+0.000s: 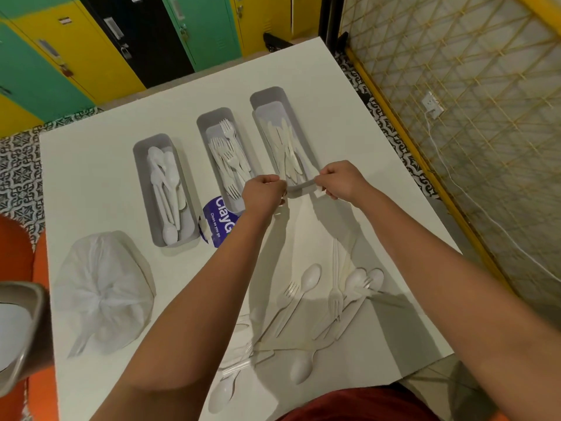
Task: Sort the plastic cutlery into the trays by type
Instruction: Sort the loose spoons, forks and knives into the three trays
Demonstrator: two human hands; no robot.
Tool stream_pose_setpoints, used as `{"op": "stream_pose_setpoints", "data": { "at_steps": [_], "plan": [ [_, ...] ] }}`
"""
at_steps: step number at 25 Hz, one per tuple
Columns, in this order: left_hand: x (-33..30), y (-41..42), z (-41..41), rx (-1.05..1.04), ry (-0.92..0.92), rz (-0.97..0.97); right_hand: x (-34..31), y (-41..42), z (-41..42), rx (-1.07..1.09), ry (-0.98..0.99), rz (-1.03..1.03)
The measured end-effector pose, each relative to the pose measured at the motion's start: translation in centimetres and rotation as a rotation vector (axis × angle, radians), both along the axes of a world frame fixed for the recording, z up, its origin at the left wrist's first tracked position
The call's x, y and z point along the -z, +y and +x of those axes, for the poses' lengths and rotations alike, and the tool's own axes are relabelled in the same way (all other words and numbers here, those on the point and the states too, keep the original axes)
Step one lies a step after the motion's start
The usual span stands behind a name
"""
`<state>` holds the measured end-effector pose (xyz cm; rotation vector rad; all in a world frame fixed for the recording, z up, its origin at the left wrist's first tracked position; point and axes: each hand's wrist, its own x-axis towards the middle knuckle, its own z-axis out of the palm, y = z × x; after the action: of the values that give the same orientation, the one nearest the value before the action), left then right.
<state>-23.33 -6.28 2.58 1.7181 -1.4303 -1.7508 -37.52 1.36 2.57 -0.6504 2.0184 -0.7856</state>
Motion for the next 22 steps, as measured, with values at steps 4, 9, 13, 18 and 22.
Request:
{"op": "stream_pose_setpoints", "data": {
  "at_steps": [4,9,13,18,22],
  "plan": [
    [-0.1,-2.3,-2.2,-0.036,-0.048,-0.039,-0.2,-3.3,-0.5,-0.023,0.074,-0.008],
    [0.0,-4.7,-4.4,-0.03,-0.097,-0.133,-0.3,-6.2,-1.4,-0.019,0.141,0.002],
    [0.1,-5.4,-4.8,0.068,-0.141,-0.145,-0.1,-6.9,-1.8,-0.069,0.19,0.032],
    [-0.8,-2.9,-2.5,0.107,-0.048,-0.049,0.8,-4.0,-0.7,-0.052,0.15,-0.089],
    [-1.0,0.2,0.9,0.177,-0.037,-0.035,1.8,0.0,1.6,-0.048,0.1,-0.165]
  ]
}}
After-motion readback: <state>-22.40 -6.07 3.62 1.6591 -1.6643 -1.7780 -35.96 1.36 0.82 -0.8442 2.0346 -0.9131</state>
